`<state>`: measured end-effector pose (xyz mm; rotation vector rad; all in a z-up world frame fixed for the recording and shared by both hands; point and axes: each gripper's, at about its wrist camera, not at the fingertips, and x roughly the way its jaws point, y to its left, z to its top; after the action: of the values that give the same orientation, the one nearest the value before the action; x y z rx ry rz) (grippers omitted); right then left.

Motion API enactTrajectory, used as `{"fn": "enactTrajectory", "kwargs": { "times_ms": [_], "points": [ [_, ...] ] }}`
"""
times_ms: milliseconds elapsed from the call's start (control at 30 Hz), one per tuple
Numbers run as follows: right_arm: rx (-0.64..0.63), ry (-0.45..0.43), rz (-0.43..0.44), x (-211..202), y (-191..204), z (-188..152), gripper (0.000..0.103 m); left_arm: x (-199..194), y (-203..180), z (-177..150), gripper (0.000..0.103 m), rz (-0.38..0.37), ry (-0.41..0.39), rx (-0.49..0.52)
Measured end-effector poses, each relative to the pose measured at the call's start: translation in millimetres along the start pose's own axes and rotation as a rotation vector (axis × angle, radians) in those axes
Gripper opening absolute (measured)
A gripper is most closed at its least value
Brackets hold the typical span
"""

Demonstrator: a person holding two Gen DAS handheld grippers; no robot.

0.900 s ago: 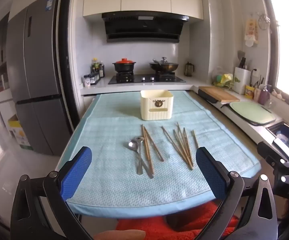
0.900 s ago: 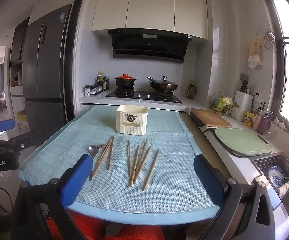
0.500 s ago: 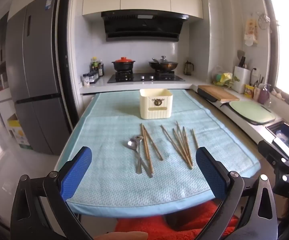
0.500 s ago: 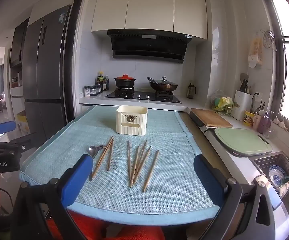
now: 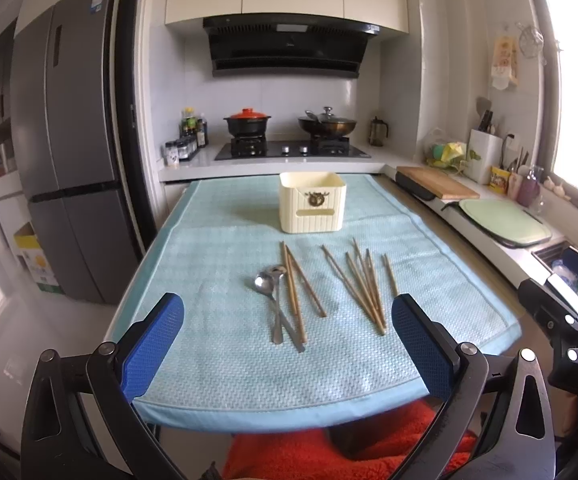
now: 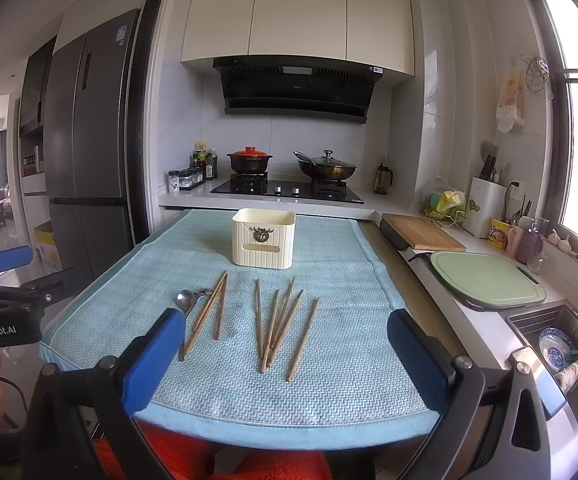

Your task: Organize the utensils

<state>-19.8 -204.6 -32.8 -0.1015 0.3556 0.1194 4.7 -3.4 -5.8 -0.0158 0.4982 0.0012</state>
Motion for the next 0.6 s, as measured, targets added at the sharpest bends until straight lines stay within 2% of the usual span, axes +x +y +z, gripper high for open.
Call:
{"fn": "enactTrajectory", "kwargs": {
  "times_ms": [600],
  "points": [
    [0.004, 0.002, 0.001, 0.1, -0.7, 0.3, 0.103, 1.4, -1.3, -1.6, 0.103, -0.005, 0.005, 0.001]
  ]
}}
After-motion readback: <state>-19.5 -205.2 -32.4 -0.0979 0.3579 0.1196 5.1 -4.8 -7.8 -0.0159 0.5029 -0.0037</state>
